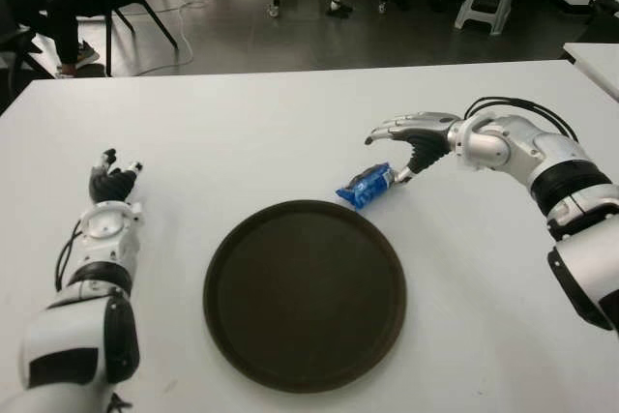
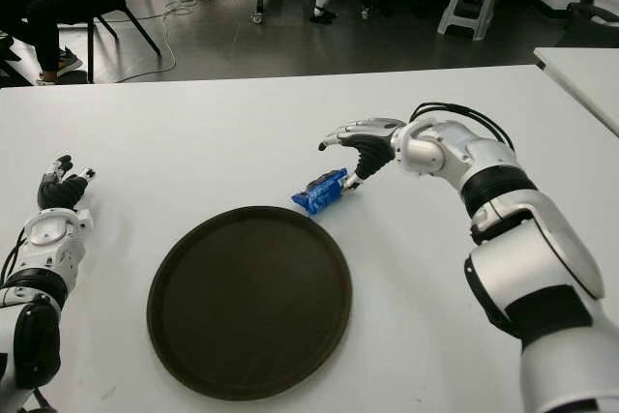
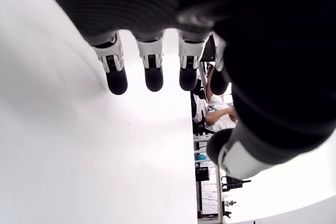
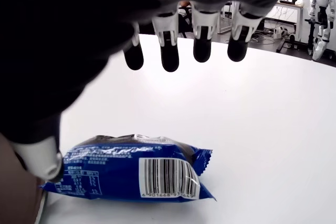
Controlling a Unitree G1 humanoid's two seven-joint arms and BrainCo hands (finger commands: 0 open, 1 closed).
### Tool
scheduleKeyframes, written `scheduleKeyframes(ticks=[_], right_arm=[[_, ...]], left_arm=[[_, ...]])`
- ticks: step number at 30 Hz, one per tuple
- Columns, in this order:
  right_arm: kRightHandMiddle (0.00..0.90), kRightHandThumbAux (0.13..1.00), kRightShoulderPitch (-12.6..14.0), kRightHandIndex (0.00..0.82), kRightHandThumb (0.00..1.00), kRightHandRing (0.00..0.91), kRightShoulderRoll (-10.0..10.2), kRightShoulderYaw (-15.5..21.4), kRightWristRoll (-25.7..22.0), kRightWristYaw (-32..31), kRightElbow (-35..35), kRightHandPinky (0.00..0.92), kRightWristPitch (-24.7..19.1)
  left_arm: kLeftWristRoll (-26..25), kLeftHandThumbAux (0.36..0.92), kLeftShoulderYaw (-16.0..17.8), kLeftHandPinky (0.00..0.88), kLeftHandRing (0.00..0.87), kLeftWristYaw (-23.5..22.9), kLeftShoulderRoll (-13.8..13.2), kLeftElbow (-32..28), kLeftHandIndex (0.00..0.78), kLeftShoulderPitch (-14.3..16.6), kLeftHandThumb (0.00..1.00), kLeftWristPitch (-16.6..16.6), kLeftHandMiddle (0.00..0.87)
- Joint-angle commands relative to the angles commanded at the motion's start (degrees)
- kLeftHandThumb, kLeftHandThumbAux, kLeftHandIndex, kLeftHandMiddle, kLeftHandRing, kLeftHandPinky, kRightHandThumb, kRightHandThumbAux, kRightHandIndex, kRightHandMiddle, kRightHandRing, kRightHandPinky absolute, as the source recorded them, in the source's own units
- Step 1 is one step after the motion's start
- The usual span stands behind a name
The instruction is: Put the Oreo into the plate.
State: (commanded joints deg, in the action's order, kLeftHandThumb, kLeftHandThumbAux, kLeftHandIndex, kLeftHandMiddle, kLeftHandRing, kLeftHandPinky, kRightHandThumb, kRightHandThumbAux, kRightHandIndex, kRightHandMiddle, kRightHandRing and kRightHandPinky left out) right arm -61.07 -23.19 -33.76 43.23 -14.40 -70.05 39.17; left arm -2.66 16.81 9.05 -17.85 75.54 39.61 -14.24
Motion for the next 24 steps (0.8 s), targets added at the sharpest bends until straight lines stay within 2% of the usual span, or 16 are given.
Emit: scheduleKeyframes(ticks=[18,24], right_arm=[[0.0,0.589,0.05,0.0,0.11,0.0,0.52,-0.99,0.88,1.69,-0.8,0.131,-0.28],[0.0,0.59,-0.36,0.0,0.098,0.0,0.23,-3.53,3.19,3.03,-0.55,0.124,0.4]], left_arm=[[0.02,0.728,0.0,0.055,0.029,-0.11,0.01,0.05,0.0,0.08,0.127,0.0,0.034],[-0.13,0.725,0.14,0.048,0.027,0.03,0.13,0.08,0.0,0.26,0.129,0.15,0.029]])
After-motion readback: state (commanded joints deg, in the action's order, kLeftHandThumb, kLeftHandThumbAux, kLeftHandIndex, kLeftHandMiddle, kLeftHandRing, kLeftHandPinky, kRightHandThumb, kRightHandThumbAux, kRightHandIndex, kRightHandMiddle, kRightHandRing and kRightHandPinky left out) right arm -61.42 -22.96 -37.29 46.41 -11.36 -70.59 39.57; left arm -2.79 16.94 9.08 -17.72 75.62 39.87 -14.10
